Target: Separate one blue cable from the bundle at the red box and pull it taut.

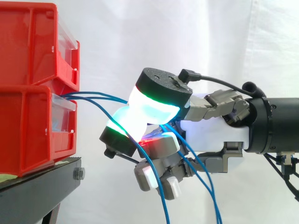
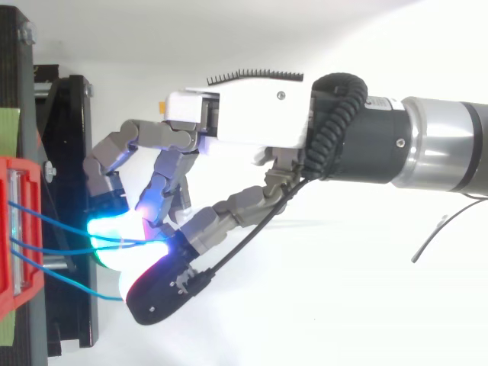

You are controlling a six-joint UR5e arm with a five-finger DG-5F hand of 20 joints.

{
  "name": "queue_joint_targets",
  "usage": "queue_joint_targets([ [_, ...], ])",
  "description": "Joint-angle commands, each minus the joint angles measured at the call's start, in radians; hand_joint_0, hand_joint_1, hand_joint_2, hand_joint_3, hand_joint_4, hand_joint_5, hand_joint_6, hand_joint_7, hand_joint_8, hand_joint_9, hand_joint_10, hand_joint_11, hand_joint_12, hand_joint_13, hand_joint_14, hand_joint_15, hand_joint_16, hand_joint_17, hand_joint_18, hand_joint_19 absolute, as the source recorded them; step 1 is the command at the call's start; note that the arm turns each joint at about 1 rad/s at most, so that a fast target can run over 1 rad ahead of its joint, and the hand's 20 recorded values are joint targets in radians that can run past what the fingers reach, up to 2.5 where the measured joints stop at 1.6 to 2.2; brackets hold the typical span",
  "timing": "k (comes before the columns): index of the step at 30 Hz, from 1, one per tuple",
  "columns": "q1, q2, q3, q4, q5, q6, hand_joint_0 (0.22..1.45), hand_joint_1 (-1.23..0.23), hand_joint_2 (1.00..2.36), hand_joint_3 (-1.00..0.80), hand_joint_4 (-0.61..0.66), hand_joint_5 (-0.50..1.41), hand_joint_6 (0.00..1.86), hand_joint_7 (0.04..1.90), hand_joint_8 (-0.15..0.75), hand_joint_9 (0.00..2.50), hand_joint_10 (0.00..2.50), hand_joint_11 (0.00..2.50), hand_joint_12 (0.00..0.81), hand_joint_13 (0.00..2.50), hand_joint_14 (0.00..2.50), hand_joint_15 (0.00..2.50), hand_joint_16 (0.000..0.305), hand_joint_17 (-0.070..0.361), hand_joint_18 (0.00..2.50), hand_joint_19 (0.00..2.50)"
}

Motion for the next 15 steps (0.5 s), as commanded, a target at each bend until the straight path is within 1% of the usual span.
queue_joint_targets([
  [1,0.001,0.018,0.0,-0.032,0.001,-0.002,0.68,-0.88,1.0,-0.5,0.13,-0.18,0.9,1.13,0.287,1.13,0.03,1.28,0.373,1.02,0.03,0.76,0.053,0.119,0.96,0.88],
  [2,0.001,0.02,0.0,-0.035,0.001,-0.002,0.64,-0.86,1.0,-0.5,0.13,-0.18,0.9,1.13,0.287,1.15,0.02,1.29,0.37,1.02,0.03,0.76,0.053,0.119,0.95,0.88],
  [4,0.001,0.023,0.0,-0.041,0.001,-0.002,0.61,-0.83,1.0,-0.5,0.13,-0.18,0.9,1.14,0.286,1.15,0.02,1.3,0.374,1.02,0.03,0.76,0.053,0.119,0.96,0.89],
  [6,0.001,0.025,0.0,-0.045,0.001,-0.001,0.57,-0.76,1.0,-0.5,0.14,-0.18,0.9,1.13,0.294,1.16,0.02,1.3,0.388,1.04,0.03,0.76,0.054,0.121,0.97,0.9],
  [10,0.002,0.023,0.0,-0.047,0.001,0.001,0.55,-0.7,1.0,-0.5,0.14,-0.17,0.9,1.13,0.298,1.17,0.02,1.29,0.392,1.05,0.03,0.76,0.055,0.124,0.98,0.91],
  [11,0.002,0.023,0.0,-0.047,0.001,0.001,0.54,-0.68,1.0,-0.5,0.14,-0.17,0.9,1.12,0.31,1.18,0.02,1.29,0.391,1.05,0.03,0.76,0.056,0.126,0.99,0.91],
  [15,0.002,0.023,0.0,-0.047,0.001,-0.001,0.53,-0.68,1.0,-0.5,0.15,-0.17,0.89,1.12,0.302,1.18,0.02,1.29,0.398,1.05,0.03,0.76,0.057,0.128,0.99,0.9],
])
